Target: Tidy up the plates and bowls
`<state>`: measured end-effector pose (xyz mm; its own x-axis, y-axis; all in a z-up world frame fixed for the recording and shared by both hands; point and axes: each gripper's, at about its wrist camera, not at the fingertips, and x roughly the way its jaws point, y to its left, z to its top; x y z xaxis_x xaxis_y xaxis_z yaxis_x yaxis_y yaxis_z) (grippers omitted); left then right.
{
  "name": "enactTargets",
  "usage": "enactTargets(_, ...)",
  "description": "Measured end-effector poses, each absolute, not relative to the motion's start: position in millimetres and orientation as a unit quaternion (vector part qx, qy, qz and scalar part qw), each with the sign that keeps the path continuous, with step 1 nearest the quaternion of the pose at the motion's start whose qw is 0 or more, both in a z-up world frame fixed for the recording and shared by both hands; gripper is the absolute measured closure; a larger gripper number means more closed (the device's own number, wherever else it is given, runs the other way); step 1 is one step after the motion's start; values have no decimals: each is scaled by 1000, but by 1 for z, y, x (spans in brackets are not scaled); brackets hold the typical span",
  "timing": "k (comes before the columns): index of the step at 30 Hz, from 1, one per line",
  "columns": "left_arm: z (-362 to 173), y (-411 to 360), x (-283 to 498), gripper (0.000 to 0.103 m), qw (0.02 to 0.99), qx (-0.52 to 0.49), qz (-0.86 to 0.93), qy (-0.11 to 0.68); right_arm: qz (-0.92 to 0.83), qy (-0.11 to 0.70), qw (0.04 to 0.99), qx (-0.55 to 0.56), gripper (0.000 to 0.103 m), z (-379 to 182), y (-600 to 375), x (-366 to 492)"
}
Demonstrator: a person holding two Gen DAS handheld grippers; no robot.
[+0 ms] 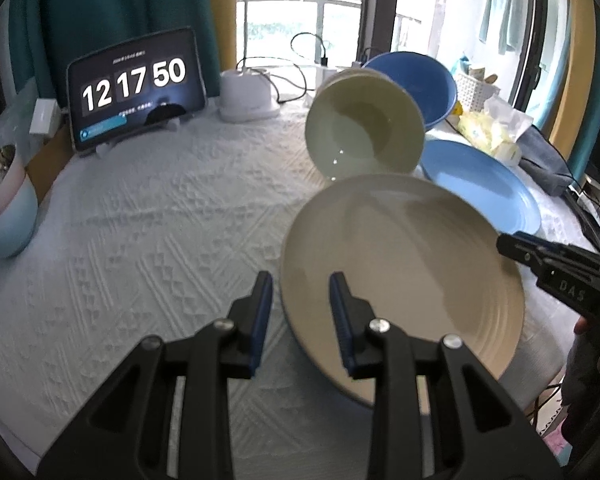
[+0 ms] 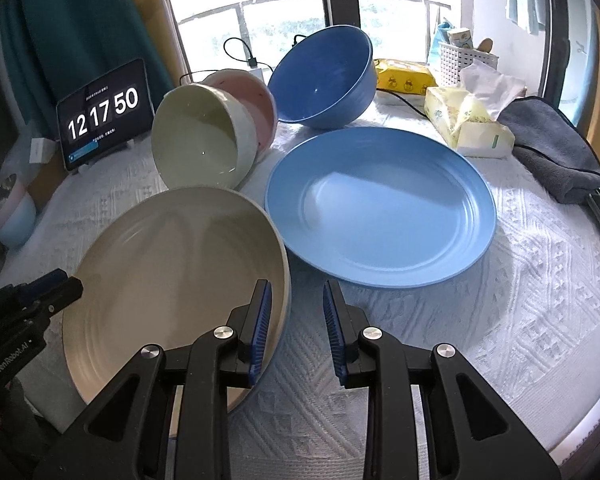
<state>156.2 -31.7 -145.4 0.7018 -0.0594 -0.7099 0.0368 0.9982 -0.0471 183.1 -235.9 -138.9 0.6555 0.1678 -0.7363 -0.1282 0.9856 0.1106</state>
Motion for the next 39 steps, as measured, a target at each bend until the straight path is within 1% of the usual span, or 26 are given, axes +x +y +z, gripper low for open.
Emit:
enactTargets(13,-129,-59,165,72,927,-1,-47,373,91,394,914,42,73,-130,-251,184)
enactTargets(39,-106,-125,194,67,928,15,-98,360,65,372,924,66,72,-115,-311,198)
